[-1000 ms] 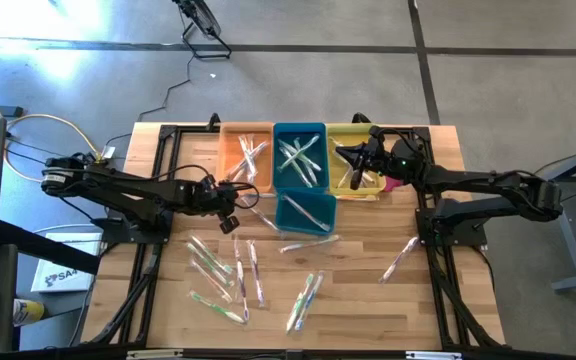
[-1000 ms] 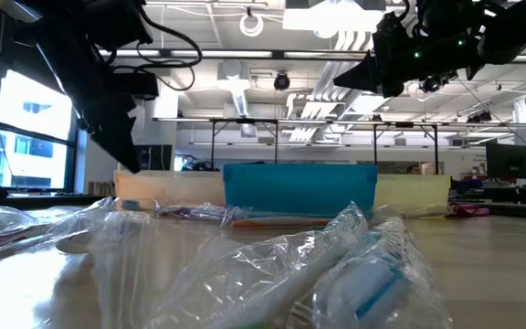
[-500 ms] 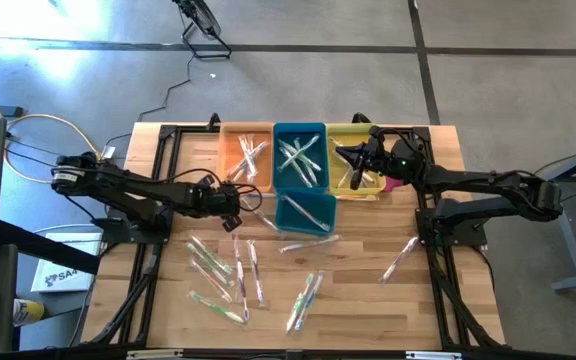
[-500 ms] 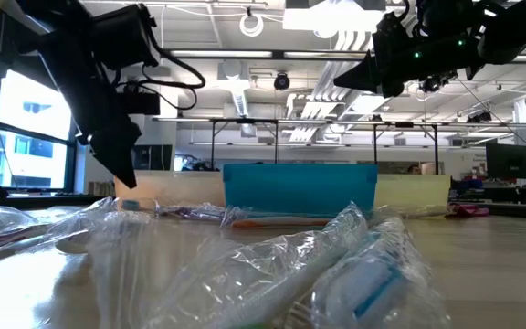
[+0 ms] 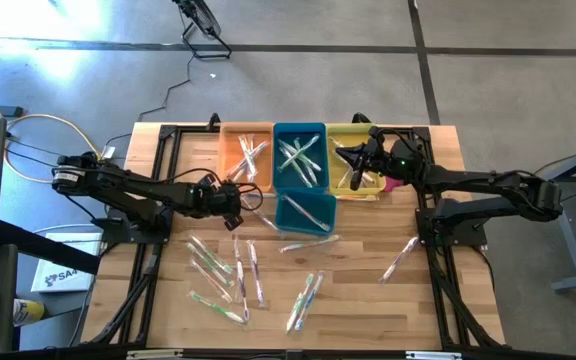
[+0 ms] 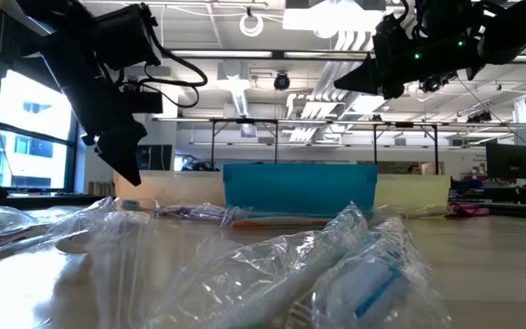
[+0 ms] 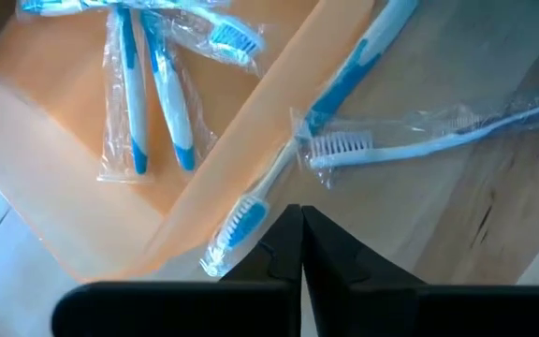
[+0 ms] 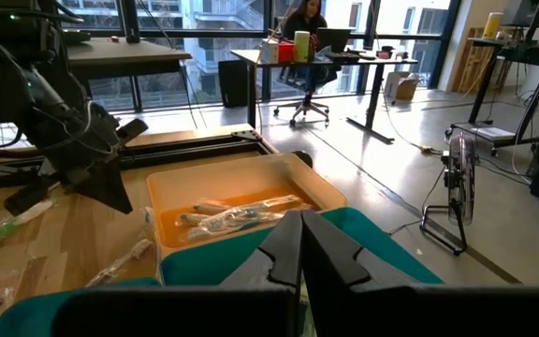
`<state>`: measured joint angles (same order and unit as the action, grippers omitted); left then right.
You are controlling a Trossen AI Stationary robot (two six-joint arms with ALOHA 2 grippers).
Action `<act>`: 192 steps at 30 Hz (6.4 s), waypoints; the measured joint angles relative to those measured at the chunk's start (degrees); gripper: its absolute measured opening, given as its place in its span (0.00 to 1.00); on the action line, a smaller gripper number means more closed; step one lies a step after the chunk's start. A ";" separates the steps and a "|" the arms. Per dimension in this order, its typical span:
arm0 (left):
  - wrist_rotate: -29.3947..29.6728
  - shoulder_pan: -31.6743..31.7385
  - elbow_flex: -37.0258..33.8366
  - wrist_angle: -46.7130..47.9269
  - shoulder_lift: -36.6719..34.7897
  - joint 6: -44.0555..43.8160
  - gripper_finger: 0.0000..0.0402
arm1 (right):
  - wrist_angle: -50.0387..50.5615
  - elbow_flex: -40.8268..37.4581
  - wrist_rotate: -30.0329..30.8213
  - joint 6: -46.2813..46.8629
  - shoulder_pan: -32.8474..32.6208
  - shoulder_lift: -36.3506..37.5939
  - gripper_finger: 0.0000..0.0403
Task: Pick & Place Toothbrushes
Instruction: Put the blue toothbrush into the orange bin
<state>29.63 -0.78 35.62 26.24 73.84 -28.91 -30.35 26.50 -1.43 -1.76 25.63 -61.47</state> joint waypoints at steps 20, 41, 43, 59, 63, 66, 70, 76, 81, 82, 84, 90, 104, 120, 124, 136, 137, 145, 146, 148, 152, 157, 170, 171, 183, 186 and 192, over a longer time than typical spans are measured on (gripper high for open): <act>15.93 -16.40 0.00 8.74 0.66 -15.34 0.00 | -0.31 0.00 0.00 0.52 0.00 0.00 0.01; 18.51 -6.66 -0.07 0.10 9.35 -7.96 0.00 | 1.28 0.04 -0.17 0.02 0.00 0.00 0.01; 18.00 -5.65 -0.07 -0.80 9.35 -6.12 0.00 | 1.57 0.04 -0.21 0.02 0.00 0.00 0.01; 7.57 2.67 -0.13 -8.28 9.35 3.81 0.00 | 1.90 0.04 -0.20 0.02 0.00 0.00 0.01; 7.91 2.67 -0.13 -8.37 9.35 3.57 0.00 | 1.92 0.04 -0.20 0.00 0.00 0.00 0.01; 7.65 2.67 -0.13 -8.36 9.54 2.18 0.00 | 1.92 0.04 -0.20 0.00 0.00 0.00 0.01; 6.82 2.71 -0.15 -8.46 11.34 1.42 0.00 | 1.92 0.04 -0.20 0.00 0.00 0.00 0.01; 6.55 2.65 -0.04 -10.90 14.89 -0.04 0.00 | 1.92 0.04 -0.20 0.00 0.00 0.00 0.01; 1.75 2.53 0.00 -10.55 14.37 -1.10 0.00 | 1.92 0.04 -0.20 0.00 0.00 0.00 0.01; 0.46 2.22 0.00 -10.04 13.97 -1.67 0.00 | 1.92 0.04 -0.20 -0.02 0.00 0.00 0.01; -0.58 1.33 0.00 -8.91 13.37 -3.27 0.00 | 1.91 0.04 -0.20 -0.02 0.00 0.00 0.01; -3.08 -2.85 0.10 -0.66 10.36 -11.98 0.00 | 1.91 0.04 -0.22 -0.02 0.00 0.00 0.01; -9.43 -11.40 9.80 23.85 7.65 -25.42 0.00 | 1.88 0.00 -0.22 -0.07 0.00 0.00 0.01; -12.72 -8.67 17.29 33.04 4.70 -5.91 0.00 | 1.88 0.00 -3.60 -0.11 0.00 0.00 0.01; -13.94 -4.99 17.27 29.82 3.42 0.73 0.00 | 1.88 0.00 -3.61 -0.38 0.00 0.00 0.01; -33.87 9.63 17.23 13.24 5.95 24.89 0.00 | 2.16 0.00 -3.61 -1.07 0.00 0.01 0.01; -33.89 10.02 17.22 13.51 5.93 25.70 0.00 | 2.21 0.00 -3.61 -1.09 0.00 0.00 0.01; -33.49 10.15 17.22 13.21 6.11 31.76 0.01 | 2.51 0.00 -3.54 -1.09 0.00 0.00 0.01; -32.95 10.15 17.25 13.12 6.55 31.80 0.03 | 2.51 0.00 -3.54 -1.09 0.00 0.00 0.01; -31.80 10.17 17.18 13.50 7.14 31.75 0.08 | 2.51 0.00 -3.53 -1.09 0.00 0.00 0.01; -30.82 10.17 17.21 12.25 8.84 31.73 0.21 | 2.62 0.00 -3.50 -1.07 0.00 0.00 0.01; -30.29 10.15 17.20 7.27 10.78 31.71 0.32 | 2.71 0.00 -3.45 -1.09 0.00 0.00 0.01; -30.56 10.15 17.20 5.37 17.18 29.09 0.35 | 2.86 0.00 -3.45 -1.29 0.00 0.00 0.01; -30.57 10.15 17.20 5.61 17.58 28.75 0.35 | 2.86 0.00 -3.43 -1.29 0.00 0.02 0.01; -31.50 10.16 17.20 8.17 18.36 27.05 0.35 | 2.86 0.00 -3.43 -1.31 0.00 0.02 0.01; -33.45 10.16 17.22 8.14 18.88 27.08 0.35 | 2.88 0.00 -3.43 -1.31 0.00 0.00 0.01; -33.21 10.12 17.39 7.59 22.26 27.06 0.35 | 2.91 0.00 -3.41 -1.31 0.00 0.02 0.01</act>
<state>-3.58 9.34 53.00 33.83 96.10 -1.85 -27.44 26.50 -4.84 -3.07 25.63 -61.45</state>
